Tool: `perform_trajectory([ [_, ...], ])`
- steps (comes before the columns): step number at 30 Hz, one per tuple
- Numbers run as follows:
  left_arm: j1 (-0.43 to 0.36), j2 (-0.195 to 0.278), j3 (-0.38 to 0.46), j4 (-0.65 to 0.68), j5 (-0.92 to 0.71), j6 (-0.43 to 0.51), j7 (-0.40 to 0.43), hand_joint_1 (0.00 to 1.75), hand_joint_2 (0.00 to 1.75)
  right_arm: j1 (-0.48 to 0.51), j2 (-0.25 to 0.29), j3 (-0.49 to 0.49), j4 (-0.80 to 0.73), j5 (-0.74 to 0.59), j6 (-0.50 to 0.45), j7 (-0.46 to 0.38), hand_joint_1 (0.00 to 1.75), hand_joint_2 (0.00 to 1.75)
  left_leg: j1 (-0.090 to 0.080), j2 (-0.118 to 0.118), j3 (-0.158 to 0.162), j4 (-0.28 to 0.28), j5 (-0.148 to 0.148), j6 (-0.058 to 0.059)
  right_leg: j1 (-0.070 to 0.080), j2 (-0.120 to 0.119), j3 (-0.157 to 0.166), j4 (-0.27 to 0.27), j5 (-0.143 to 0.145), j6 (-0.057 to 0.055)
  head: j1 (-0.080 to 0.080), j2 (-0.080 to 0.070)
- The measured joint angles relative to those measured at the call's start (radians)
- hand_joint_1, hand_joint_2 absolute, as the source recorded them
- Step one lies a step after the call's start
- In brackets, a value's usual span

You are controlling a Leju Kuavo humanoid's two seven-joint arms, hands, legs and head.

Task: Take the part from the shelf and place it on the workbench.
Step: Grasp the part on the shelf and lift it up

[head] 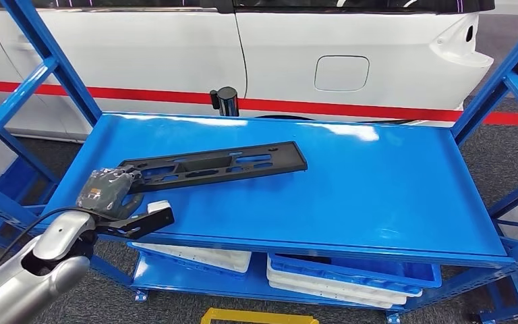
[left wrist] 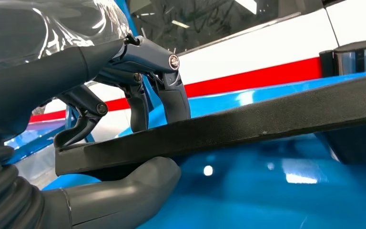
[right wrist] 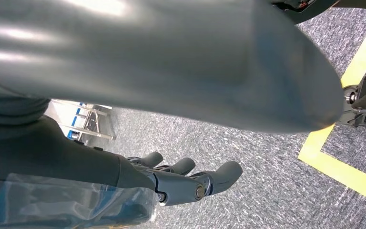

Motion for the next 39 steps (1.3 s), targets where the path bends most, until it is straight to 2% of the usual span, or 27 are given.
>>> perform_trajectory([
  [12, -0.013, 0.0, 0.003, -0.03, -0.019, 0.008, 0.013, 1.75, 1.75, 0.0, 0.0, 0.0, 0.0, -0.009, 0.0, 0.0, 0.0, 0.0, 0.0, 0.0, -0.001, 0.0, 0.0, 0.0, 0.0, 0.0, -0.001, 0.0, 0.0, 0.0, 0.0, 0.0],
  [23, -0.077, 0.0, 0.009, -0.137, -0.072, -0.006, 0.076, 1.75, 1.75, 0.0, 0.0, 0.0, 0.0, -0.027, 0.0, 0.0, 0.0, 0.0, 0.0, 0.0, -0.002, 0.0, 0.0, 0.0, 0.0, 0.0, -0.002, 0.0, 0.0, 0.0, 0.0, 0.0],
  [39, -0.112, 0.0, 0.008, -0.237, -0.091, -0.026, 0.081, 1.75, 1.75, 0.0, 0.0, 0.0, 0.0, -0.03, 0.0, 0.0, 0.0, 0.0, 0.0, 0.0, -0.002, 0.0, 0.0, 0.0, 0.0, 0.0, -0.002, 0.0, 0.0, 0.0, 0.0, 0.0],
])
